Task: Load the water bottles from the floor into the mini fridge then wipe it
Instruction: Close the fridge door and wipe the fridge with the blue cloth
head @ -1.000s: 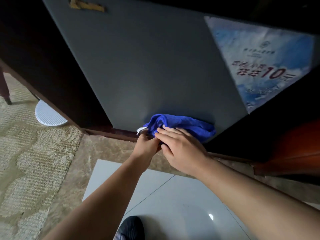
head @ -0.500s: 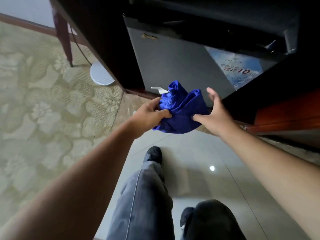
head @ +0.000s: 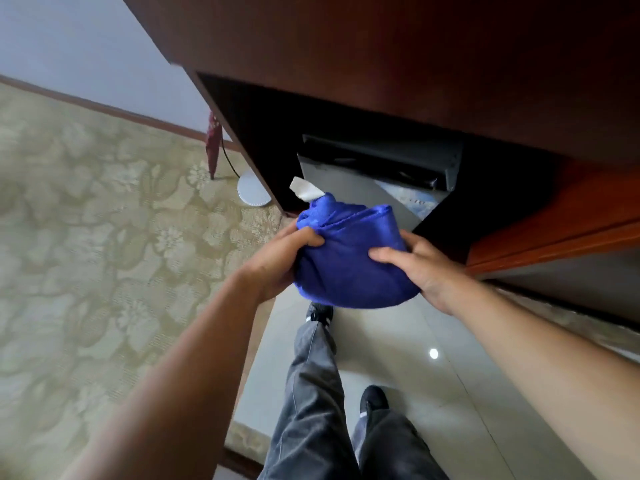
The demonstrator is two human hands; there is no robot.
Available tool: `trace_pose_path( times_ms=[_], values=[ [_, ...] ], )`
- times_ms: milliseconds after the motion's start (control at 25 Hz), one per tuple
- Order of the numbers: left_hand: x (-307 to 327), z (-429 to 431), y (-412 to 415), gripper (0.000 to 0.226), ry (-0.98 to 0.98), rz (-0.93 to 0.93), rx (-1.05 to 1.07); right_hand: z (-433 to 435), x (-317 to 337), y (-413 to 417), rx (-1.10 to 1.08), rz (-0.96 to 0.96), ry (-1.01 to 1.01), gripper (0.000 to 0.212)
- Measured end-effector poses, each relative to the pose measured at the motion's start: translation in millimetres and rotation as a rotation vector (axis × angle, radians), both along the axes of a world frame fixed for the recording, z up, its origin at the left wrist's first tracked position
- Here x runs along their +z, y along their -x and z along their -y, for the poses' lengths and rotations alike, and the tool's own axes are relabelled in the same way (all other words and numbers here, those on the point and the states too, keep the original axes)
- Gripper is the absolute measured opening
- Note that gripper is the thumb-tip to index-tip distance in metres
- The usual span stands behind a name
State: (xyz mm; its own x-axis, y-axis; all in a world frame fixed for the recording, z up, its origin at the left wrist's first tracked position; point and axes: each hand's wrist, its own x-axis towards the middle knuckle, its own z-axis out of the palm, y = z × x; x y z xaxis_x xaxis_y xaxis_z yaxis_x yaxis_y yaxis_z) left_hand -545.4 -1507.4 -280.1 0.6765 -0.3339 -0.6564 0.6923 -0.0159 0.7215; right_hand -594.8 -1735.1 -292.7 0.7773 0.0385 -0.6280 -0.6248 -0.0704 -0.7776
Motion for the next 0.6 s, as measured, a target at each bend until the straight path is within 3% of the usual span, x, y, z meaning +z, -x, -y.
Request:
trace_pose_path(
  times_ms=[120, 360, 600],
  values=[
    [67, -4, 10, 0.031, -0.064, 0.102, 0.042, 7, 74, 10, -0.095, 0.139, 0.010, 0.040],
    [190, -13, -23, 0.068, -0.143, 0.402, 0.052, -6, 195, -21, -0.272, 0.396, 0.136, 0.032],
    [287, -31, -121, 0.063, -0.414, 0.743, 0.152, -43, 290, -107, -0.401, 0.589, 0.146, 0.037]
  ],
)
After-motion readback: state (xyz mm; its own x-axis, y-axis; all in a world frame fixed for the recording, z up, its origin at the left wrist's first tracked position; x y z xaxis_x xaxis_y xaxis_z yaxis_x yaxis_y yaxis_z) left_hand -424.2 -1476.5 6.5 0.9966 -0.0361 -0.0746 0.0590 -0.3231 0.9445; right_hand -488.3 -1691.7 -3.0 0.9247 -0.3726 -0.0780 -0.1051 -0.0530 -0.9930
